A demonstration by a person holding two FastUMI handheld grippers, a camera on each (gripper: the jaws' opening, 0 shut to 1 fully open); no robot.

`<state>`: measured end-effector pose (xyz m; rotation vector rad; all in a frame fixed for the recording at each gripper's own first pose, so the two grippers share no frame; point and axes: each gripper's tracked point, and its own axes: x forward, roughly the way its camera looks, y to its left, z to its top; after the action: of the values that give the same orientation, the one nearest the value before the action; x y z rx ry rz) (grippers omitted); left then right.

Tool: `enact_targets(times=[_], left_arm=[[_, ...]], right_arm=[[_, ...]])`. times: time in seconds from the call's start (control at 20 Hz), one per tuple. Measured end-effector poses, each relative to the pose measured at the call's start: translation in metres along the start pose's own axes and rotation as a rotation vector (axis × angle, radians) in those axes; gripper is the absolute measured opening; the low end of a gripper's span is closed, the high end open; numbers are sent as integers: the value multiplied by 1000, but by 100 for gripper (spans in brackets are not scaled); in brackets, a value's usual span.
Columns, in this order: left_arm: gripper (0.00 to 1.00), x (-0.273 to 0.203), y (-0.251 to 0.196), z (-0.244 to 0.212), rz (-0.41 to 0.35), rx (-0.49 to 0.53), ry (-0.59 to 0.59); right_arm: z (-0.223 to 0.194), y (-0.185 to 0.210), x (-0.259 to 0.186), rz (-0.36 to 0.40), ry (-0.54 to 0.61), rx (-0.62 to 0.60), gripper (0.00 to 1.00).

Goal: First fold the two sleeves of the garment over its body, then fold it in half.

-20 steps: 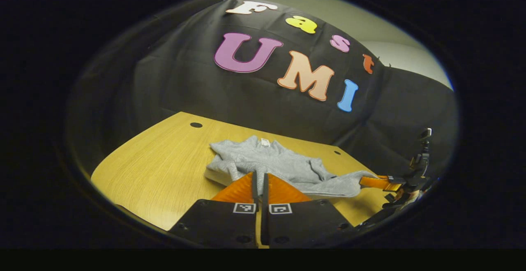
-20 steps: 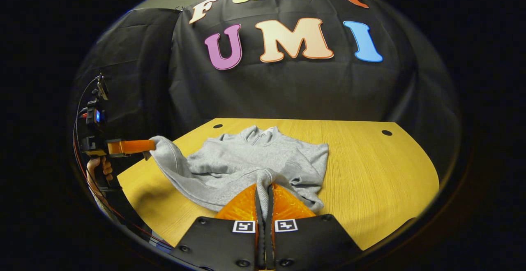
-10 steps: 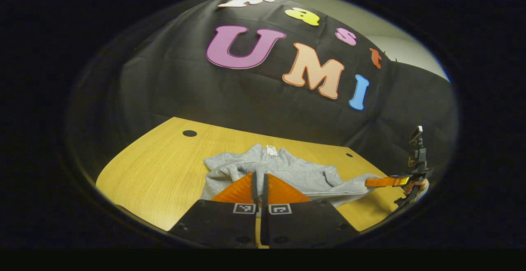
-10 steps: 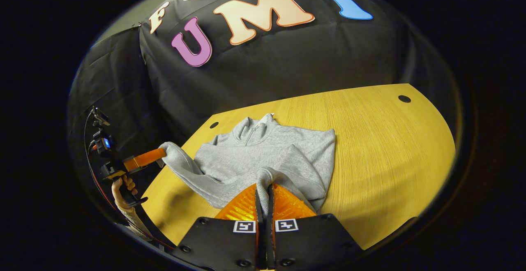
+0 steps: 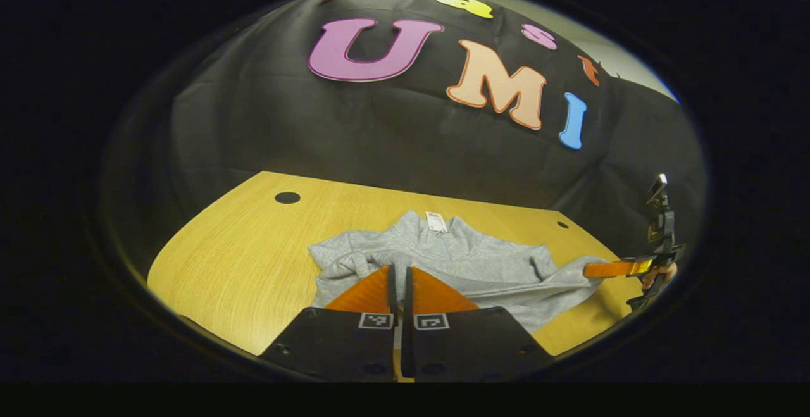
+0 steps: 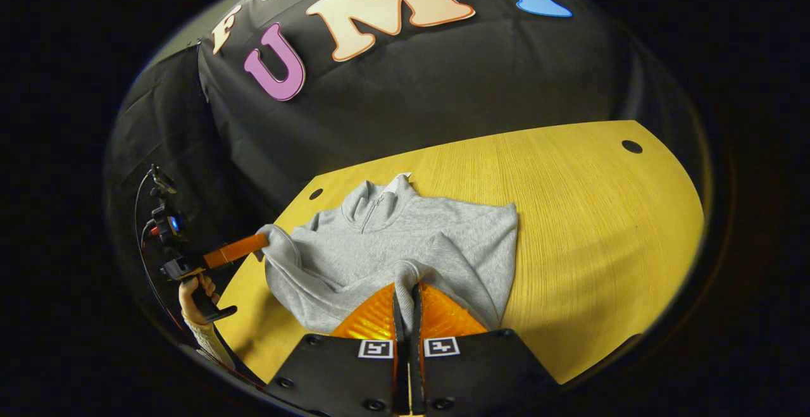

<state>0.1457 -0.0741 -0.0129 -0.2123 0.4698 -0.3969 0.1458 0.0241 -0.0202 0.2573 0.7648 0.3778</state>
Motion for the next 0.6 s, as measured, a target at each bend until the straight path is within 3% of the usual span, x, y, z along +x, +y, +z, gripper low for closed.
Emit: enact_targets(times=[0.2,0.25,0.3,0.4,0.45,0.5,0.55,0.6], left_arm=[[0,10,4,2,18,0,9],[0,13,5,5,23,7,5],[0,18,7,10,37,19,-1],[6,25,14,23,76,50,-36],[10,27,15,29,87,55,-45],[14,28,12,31,80,58,-51],[34,29,8,34,78,63,-56],[46,32,9,36,85,75,-63]], right_arm=[[15,-2,6,-14,-14,18,11],[20,-4,6,-26,-20,10,7],[24,-5,8,-26,-22,14,23],[35,-7,11,-38,-41,37,23],[38,-13,15,-53,-57,37,19],[47,-16,17,-61,-74,47,31],[52,-17,18,-59,-93,63,48],[59,-19,19,-55,-108,76,59]])
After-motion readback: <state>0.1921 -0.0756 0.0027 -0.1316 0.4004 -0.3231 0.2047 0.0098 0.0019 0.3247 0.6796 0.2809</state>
